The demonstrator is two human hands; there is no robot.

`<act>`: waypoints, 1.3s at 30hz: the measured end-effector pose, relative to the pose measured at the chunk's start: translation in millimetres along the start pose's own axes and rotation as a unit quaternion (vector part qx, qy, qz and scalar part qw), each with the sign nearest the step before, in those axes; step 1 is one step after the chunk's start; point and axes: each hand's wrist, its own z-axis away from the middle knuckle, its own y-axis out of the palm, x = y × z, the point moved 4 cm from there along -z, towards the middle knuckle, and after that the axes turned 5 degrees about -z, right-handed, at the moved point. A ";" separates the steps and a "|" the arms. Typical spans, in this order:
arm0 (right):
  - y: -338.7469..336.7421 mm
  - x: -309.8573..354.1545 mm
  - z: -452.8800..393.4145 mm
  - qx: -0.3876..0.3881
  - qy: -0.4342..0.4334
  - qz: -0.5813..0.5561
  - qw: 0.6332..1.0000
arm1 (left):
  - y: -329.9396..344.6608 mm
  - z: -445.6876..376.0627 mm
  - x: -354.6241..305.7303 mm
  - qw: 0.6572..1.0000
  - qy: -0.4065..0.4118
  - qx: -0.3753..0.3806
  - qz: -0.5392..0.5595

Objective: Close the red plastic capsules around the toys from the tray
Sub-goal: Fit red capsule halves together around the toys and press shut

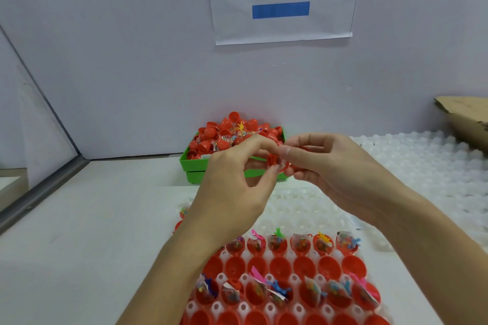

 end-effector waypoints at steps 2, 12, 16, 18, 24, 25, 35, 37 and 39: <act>-2.0 -0.6 -1.0 -0.005 -0.001 -0.020 1.000 | -0.4 -0.3 1.4 1.000 -0.005 -0.011 0.010; -4.2 -1.0 -1.3 -0.014 0.000 -0.034 0.999 | -1.3 -0.7 2.7 0.999 -0.004 -0.020 0.032; -2.5 1.4 -0.8 0.001 -0.015 -0.039 0.999 | -0.6 -0.7 4.0 1.000 0.001 -0.019 0.014; -2.8 3.8 -0.2 0.013 -0.015 -0.051 0.998 | -1.6 -1.0 5.7 0.999 -0.008 -0.020 0.034; -3.9 13.1 6.2 0.067 -0.047 0.023 0.996 | -5.5 -2.4 5.4 0.997 -0.021 -0.058 0.054; -5.3 16.1 7.3 0.061 -0.077 0.092 0.991 | -5.7 -2.7 5.8 0.996 -0.022 -0.059 0.059; -2.9 32.9 14.4 0.026 -0.197 0.252 0.947 | -4.9 -0.2 4.8 0.995 0.002 -0.083 0.048; -0.6 33.7 15.5 0.028 -0.212 0.261 0.941 | -5.4 0.4 0.4 0.995 0.031 -0.099 -0.006; 1.2 34.8 16.0 0.026 -0.231 0.255 0.938 | -6.0 0.4 -5.2 0.992 0.055 -0.112 -0.030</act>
